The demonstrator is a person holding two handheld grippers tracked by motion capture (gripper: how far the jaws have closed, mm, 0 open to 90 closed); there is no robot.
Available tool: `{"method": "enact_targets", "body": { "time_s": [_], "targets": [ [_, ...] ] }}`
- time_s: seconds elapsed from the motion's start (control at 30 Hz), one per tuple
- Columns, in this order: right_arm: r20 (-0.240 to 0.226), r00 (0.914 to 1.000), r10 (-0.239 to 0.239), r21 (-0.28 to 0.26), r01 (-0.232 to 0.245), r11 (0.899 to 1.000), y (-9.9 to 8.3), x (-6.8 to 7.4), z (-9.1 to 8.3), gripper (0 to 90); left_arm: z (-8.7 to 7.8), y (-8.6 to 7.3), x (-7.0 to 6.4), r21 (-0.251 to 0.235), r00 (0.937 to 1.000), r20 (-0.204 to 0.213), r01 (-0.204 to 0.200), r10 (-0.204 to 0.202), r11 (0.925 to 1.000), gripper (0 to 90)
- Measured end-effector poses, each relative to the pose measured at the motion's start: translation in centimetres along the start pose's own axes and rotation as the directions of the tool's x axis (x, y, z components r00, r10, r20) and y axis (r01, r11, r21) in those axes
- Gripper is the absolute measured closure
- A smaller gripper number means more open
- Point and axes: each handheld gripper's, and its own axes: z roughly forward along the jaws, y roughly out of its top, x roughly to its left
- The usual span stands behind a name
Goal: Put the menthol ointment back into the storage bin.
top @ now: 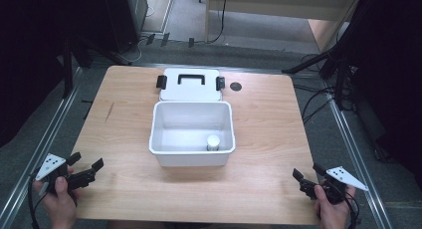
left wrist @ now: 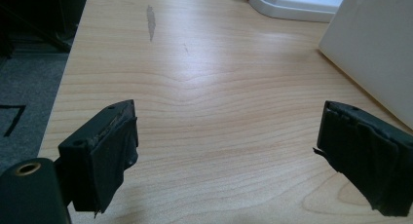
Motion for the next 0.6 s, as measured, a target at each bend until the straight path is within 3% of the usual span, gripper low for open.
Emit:
{"method": "enact_targets", "body": {
  "time_s": [0.23, 0.37, 0.6],
  "targets": [
    [-0.01, 0.9998, 0.019, -0.03, -0.02, 0.999, -0.41, -0.18, 0.04, 13.6, 0.06, 0.03, -0.03, 0.004, 1.0, -0.002, -0.004, 0.004, 1.0, 8.6],
    [0.009, 0.9998, 0.02, -0.047, -0.019, 0.999, -0.5, -0.1, -0.11, 13.5, 0.11, 0.05, -0.05, 0.008, 1.0, -0.001, -0.006, 0.006, 1.0, 8.6],
    [0.014, 0.9996, -0.024, 0.019, 0.024, 1.0, -0.38, 0.53, 0.39, 13.5, 0.13, 0.06, -0.1, 0.013, 0.9999, -0.006, -0.009, 0.009, 0.9999, 8.6]
  ]
}}
